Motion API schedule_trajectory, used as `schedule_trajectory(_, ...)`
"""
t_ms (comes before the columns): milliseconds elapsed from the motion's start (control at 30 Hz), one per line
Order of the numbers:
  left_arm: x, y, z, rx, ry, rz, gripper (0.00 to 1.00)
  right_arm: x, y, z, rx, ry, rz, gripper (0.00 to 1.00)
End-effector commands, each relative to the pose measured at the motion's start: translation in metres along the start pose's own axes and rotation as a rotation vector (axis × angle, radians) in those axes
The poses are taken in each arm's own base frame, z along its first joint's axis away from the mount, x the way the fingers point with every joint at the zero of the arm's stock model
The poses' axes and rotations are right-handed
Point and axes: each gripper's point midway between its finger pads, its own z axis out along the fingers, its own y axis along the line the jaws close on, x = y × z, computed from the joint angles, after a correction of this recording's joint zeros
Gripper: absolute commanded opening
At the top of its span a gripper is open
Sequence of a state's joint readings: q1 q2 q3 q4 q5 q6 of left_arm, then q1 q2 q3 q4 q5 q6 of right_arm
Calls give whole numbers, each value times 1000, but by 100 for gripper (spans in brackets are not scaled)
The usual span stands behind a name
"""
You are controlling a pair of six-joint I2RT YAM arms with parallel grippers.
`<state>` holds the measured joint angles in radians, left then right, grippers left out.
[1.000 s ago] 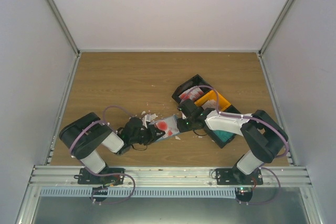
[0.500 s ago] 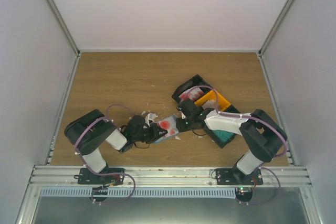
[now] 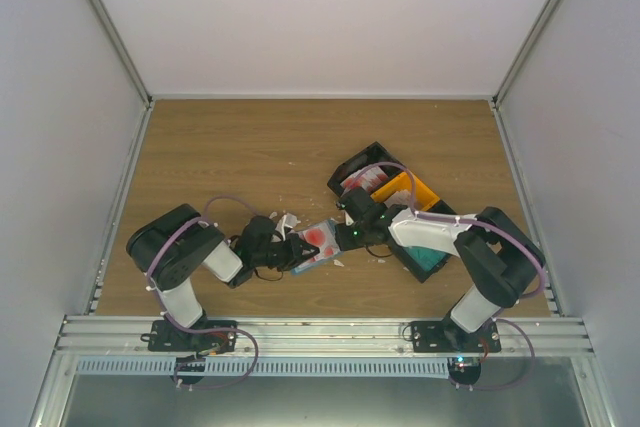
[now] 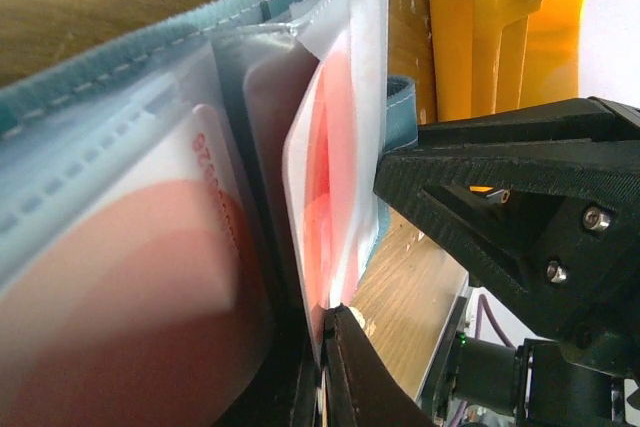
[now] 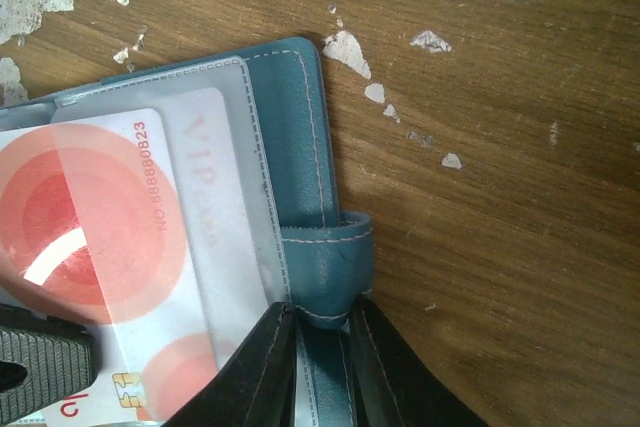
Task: Put the credit cards into the card holder
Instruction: Insert the credit card into the card holder.
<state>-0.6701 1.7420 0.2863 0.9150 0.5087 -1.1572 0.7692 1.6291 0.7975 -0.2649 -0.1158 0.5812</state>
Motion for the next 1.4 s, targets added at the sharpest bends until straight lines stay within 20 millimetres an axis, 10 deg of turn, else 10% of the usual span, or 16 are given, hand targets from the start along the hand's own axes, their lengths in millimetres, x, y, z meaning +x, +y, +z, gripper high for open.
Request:
schedule_trajectory(0,3,21,0,-75,15,3,6,43,2,14,-43,155,40,16)
schedule_trajectory(567,18,26,-10,-73,36,-26,17,64,11,10,-117,141,286,19)
schedule_trajectory(1367,34,25,-38,-188,93,-1,73,64,9,10,-121,118,195,17)
